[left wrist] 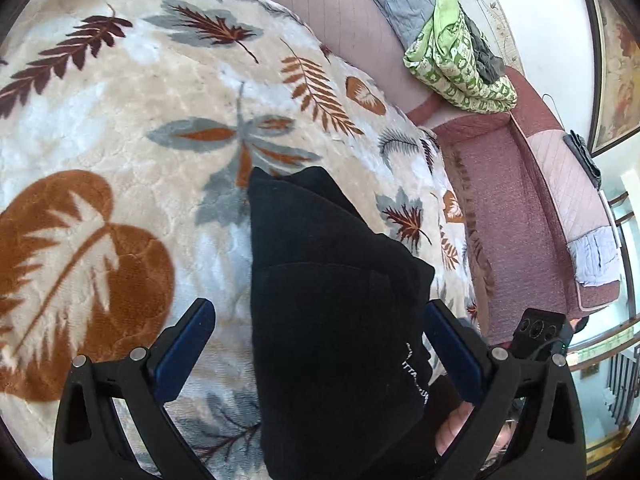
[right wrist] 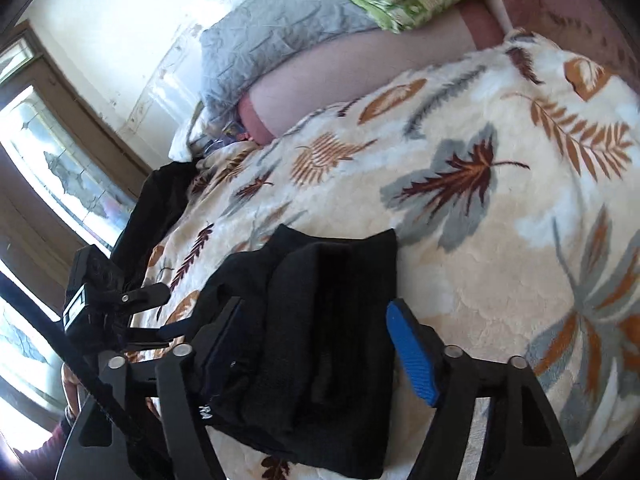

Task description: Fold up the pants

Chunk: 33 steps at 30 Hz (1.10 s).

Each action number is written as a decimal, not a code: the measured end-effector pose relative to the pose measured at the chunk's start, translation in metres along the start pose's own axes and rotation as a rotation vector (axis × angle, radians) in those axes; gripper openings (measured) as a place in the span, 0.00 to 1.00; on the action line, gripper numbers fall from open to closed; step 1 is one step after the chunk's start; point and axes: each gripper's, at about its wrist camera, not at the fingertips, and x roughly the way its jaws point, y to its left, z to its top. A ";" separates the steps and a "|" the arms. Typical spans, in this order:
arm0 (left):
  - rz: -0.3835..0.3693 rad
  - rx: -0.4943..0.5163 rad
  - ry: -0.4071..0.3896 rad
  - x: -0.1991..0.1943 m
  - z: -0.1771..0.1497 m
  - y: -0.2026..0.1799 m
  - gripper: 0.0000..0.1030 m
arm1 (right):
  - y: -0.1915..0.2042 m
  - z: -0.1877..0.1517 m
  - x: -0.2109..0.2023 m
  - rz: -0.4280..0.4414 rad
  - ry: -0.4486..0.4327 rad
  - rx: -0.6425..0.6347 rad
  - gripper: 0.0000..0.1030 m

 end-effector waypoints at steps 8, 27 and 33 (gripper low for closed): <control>0.052 0.030 0.004 0.006 -0.006 -0.010 1.00 | 0.002 0.003 0.034 0.099 0.124 0.040 0.10; 0.236 0.267 0.011 0.051 -0.016 -0.031 0.92 | -0.044 -0.001 0.018 -0.053 0.117 0.078 0.25; 0.044 0.141 0.086 0.038 0.000 -0.011 0.86 | -0.075 -0.005 -0.005 0.043 0.081 0.240 0.61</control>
